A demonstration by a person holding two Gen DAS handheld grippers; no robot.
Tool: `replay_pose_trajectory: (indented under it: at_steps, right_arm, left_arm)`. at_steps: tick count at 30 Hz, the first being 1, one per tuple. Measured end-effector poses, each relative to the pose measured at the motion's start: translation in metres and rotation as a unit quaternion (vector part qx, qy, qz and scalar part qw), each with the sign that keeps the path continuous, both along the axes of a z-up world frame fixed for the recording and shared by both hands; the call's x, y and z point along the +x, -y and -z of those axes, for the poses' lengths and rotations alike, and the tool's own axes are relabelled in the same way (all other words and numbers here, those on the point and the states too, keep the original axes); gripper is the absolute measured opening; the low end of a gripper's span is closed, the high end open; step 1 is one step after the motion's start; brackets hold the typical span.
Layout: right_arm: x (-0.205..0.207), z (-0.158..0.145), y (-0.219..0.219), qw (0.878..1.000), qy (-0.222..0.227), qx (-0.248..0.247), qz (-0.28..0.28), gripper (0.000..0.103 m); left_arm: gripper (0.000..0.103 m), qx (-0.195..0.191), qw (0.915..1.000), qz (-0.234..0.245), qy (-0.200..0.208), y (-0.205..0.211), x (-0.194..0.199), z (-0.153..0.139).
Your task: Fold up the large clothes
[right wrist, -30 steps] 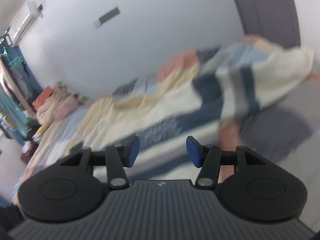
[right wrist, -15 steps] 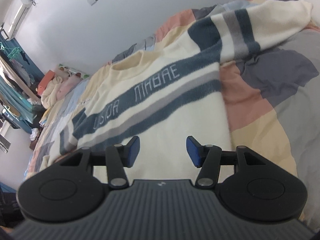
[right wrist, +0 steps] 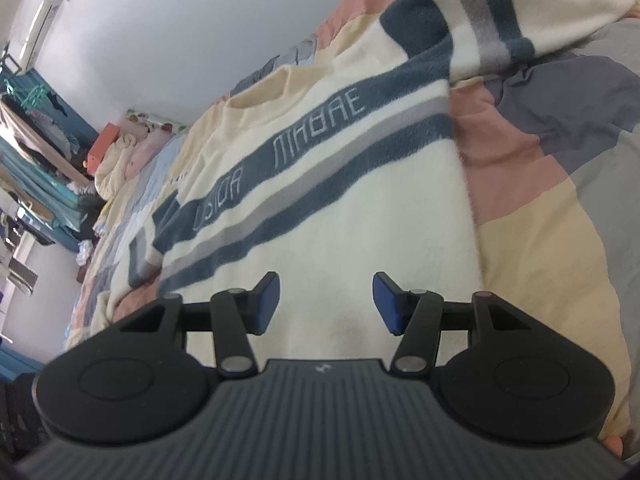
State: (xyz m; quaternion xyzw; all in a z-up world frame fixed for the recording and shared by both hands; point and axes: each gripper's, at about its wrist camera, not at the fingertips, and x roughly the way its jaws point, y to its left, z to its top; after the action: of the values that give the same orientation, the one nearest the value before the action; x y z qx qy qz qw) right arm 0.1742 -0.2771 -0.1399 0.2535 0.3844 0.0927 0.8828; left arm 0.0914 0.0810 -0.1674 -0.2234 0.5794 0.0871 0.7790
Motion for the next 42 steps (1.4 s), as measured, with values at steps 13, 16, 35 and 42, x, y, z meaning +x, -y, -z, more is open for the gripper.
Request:
replay_pose_trajectory:
  at_steps: [13,16,35,42]
  right_arm:
    - [0.000,0.003,-0.013,0.999,-0.018,-0.045,-0.012,0.055]
    - [-0.001,0.002,-0.017,0.998,-0.019,-0.050,-0.014,0.055]
    - [-0.002,-0.001,-0.037,0.996,-0.011,-0.065,-0.056,0.055]
    - [-0.005,-0.009,-0.043,0.994,0.020,-0.081,-0.064,0.055]
  left_arm:
    - [0.008,-0.032,0.9975,0.011,0.063,-0.016,-0.019,-0.011]
    - [0.007,-0.040,0.9958,0.004,0.083,-0.027,-0.028,-0.029]
    - [0.034,0.028,0.9789,0.076,0.188,-0.002,-0.067,-0.074]
    - [0.039,0.059,0.9632,0.071,0.253,0.012,-0.037,-0.098]
